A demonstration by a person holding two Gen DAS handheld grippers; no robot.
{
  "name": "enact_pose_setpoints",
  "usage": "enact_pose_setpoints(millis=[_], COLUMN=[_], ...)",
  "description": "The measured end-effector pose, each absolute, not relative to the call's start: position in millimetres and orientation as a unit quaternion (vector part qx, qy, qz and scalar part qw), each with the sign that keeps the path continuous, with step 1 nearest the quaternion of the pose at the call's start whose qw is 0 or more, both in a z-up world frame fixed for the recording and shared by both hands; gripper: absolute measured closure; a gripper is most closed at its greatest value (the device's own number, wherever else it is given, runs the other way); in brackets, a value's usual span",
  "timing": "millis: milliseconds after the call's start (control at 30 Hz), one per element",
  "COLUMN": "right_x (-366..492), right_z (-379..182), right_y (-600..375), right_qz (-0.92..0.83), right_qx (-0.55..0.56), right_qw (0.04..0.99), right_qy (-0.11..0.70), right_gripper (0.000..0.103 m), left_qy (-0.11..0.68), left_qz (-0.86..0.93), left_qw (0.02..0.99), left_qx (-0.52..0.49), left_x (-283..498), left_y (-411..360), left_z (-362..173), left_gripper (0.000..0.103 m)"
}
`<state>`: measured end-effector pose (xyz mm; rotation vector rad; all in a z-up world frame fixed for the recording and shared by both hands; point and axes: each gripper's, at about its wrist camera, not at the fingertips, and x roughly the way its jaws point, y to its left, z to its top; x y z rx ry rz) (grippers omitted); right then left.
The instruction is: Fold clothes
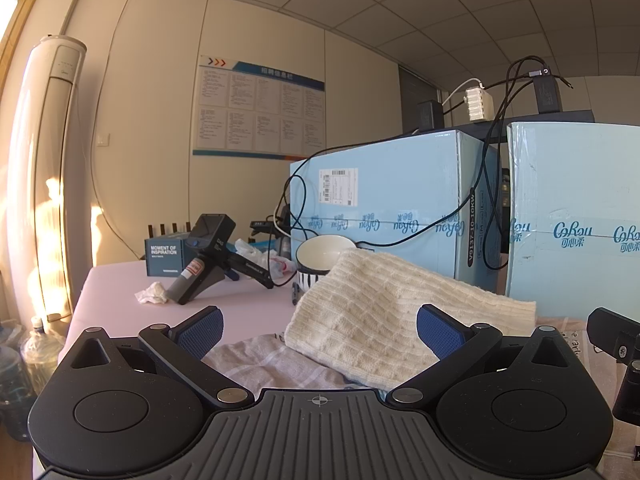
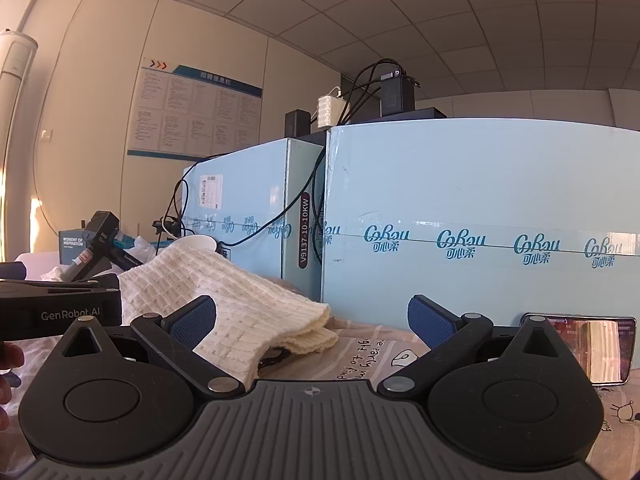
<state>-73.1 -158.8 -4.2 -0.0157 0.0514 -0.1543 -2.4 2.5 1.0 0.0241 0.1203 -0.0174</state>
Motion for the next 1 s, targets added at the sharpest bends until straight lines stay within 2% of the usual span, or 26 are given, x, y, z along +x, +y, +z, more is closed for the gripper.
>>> enact_pose_setpoints(millis=[1000], right_x=[-85], right_z=[-3], right_y=[-163], right_qz=[-0.108], right_qx=[0.003], right_qw=[0.994], right_qy=[-0.012], right_gripper=[0.000], left_qy=[0.007], left_qz=[-0.016], left_qw=[1.000], left_qx=[-0.019], left_x=[-15], left_y=[10], left_z=[5], left_gripper=[0.000])
